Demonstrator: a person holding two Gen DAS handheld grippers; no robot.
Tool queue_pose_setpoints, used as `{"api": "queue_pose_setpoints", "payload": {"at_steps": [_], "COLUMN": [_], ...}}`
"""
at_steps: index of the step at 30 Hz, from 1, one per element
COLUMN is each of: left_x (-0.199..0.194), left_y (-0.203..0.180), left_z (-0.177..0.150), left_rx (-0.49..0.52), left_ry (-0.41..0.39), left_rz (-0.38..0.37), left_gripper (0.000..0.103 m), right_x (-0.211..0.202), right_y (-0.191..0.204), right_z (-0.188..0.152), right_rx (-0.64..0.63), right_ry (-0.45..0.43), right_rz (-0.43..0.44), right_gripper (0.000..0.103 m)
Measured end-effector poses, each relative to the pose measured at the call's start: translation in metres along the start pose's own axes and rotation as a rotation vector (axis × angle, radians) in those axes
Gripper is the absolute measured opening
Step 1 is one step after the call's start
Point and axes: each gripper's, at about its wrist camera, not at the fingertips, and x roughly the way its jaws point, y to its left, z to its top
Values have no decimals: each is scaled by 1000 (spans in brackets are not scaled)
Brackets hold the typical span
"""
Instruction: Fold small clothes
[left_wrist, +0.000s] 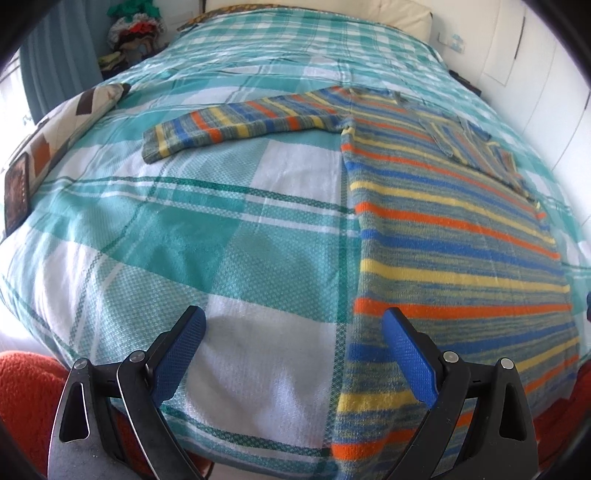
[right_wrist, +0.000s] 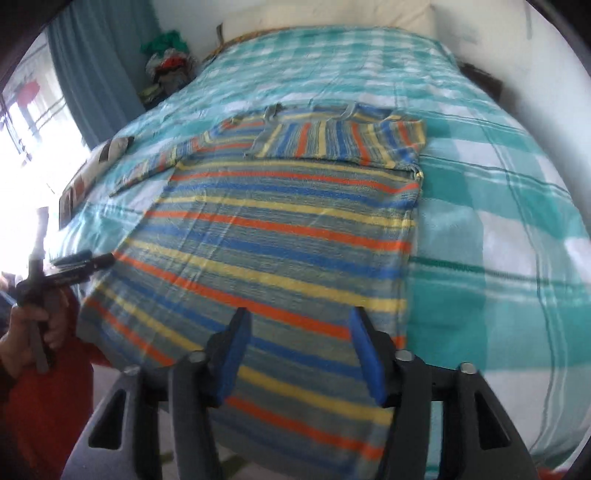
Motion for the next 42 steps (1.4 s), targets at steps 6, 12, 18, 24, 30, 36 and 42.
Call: {"api": "queue_pose_setpoints", "payload": {"at_steps": [6,12,18,24,30,36,42], "left_x": [-1,0,2,4,5,6,2], "left_y": [6,2,-2,-4,-6,-9,-2], "left_z": [0,-2,-2,-3,-4,-5,4], "left_rx": [-45,-1,28,42,54,61,5], "left_ry": [5,1,2,3,5,8,53], "left_rz": [-8,25,39,47,57,61,-21], "left_gripper": [97,97,97,97,97,98,97], "right_x": [-9,-2,4,12,15,17,17], "right_y": [7,-9,-5,4,6,9,13], "right_z": [7,6,7,5,5,4,5], "right_rx": [-11,56,35,2,-4,-13,-17], "right_ry": [-92,-85,-81,-66,-59,-53,-57], "right_rz": [-49,-73,-79,-71,-60,-57,-42], "right_gripper": [83,83,83,83,83,83,83]}}
